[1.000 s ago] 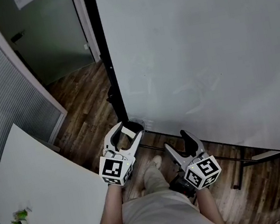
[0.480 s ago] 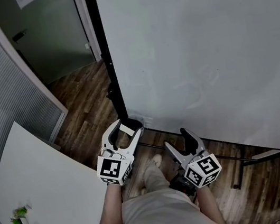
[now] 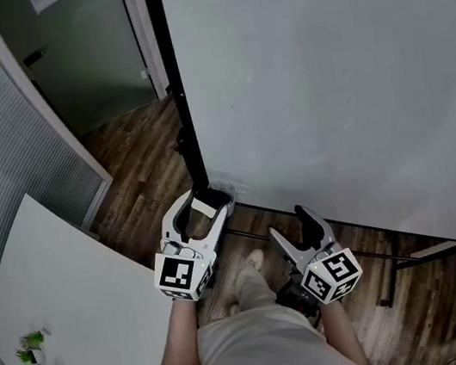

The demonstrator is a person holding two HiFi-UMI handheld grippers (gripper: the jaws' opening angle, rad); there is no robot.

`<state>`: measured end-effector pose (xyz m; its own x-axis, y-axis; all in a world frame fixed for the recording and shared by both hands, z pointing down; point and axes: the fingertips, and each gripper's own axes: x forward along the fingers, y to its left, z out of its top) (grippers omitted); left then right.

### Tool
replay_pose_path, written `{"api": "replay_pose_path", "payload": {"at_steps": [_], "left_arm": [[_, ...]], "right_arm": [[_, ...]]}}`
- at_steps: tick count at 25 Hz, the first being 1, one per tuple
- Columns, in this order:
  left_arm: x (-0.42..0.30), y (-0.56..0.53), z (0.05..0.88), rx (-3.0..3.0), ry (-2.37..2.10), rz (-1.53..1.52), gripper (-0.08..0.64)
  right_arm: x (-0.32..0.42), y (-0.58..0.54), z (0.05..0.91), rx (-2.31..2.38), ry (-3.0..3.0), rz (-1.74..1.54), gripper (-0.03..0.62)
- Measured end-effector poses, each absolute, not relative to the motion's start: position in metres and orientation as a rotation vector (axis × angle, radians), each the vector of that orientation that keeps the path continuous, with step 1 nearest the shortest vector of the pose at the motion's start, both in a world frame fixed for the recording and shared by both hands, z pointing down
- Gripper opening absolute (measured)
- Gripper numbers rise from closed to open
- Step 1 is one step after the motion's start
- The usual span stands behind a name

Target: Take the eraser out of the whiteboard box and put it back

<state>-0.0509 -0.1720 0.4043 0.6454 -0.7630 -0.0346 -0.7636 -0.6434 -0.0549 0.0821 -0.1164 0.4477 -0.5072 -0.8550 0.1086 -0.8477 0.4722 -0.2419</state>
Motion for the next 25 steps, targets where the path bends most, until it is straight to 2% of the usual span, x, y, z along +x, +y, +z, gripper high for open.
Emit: {"api": "replay_pose_path", "payload": {"at_steps": [25], "left_arm": [[-0.067, -0.137, 0.383, -2.738, 1.309, 0.037, 0.262]], "right_arm": [[0.067, -0.096, 0.441, -1.488, 2.699, -0.394, 0.322]]}}
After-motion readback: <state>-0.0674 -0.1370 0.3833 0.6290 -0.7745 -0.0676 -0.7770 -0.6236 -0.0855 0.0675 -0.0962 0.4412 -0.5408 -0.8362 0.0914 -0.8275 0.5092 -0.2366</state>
